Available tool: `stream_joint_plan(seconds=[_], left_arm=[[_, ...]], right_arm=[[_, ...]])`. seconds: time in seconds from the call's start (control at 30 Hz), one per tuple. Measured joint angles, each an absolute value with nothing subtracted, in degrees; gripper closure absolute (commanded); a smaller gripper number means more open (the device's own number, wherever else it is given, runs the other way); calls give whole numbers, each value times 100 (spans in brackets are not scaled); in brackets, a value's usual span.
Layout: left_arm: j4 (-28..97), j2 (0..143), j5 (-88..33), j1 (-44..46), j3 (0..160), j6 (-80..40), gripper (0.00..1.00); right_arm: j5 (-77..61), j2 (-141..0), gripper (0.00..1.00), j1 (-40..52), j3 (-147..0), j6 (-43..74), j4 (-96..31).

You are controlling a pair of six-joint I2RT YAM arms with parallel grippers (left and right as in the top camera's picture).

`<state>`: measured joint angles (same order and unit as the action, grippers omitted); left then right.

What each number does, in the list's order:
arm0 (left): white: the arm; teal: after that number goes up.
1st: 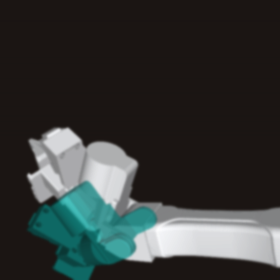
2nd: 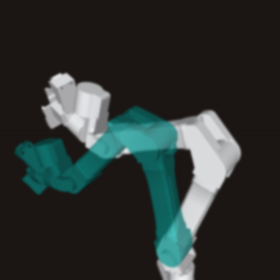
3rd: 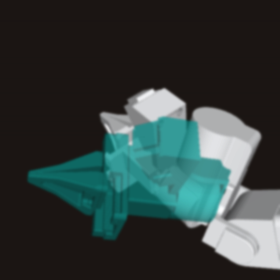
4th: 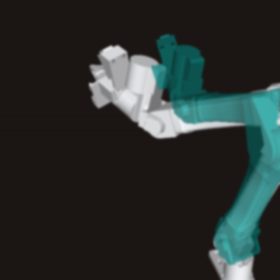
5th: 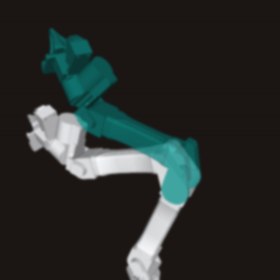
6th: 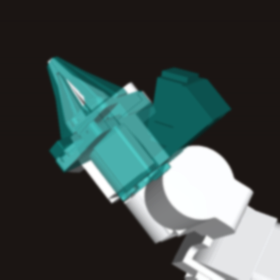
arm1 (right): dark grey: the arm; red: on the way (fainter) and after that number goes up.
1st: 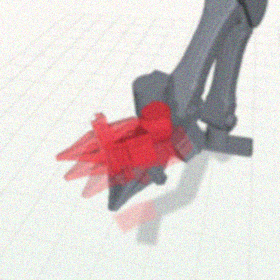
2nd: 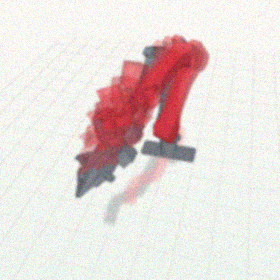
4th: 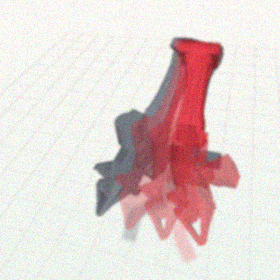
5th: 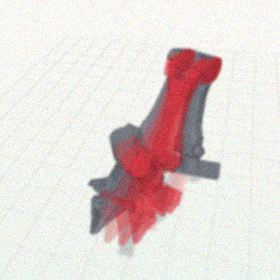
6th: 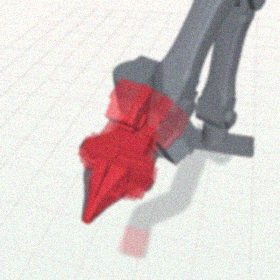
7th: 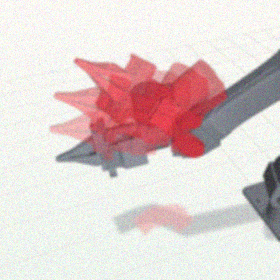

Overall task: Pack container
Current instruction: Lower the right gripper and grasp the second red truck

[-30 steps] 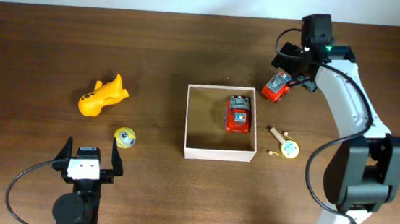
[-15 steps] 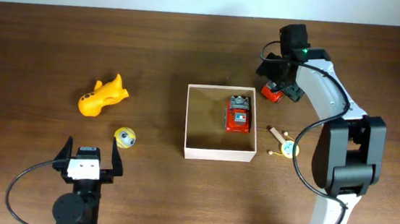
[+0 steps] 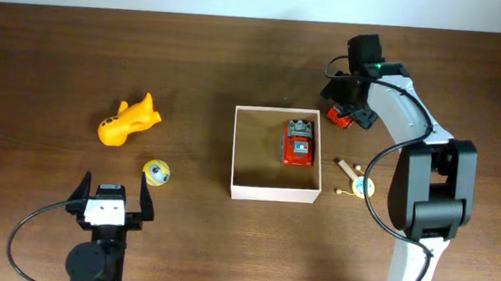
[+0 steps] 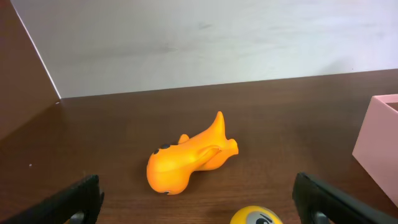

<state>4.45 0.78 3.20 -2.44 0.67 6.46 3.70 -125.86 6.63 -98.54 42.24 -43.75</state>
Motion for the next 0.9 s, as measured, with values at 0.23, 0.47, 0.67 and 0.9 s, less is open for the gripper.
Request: stream_joint_plan(seconds=[0.23, 0.47, 0.67, 0.9], left_arm=[[445, 78, 320, -244, 67, 644, 1], [445, 78, 320, -244, 67, 644, 1], [445, 80, 320, -244, 67, 644, 1], [445, 78, 320, -244, 67, 644, 1]], right_arm=[[429, -12586, 18, 663, -9854, 4202, -4320], [591, -12586, 18, 652, -9856, 4027, -4523], [738, -12586, 19, 528, -9859, 3800, -4694], [788, -12586, 19, 322, -9859, 3094, -4737]])
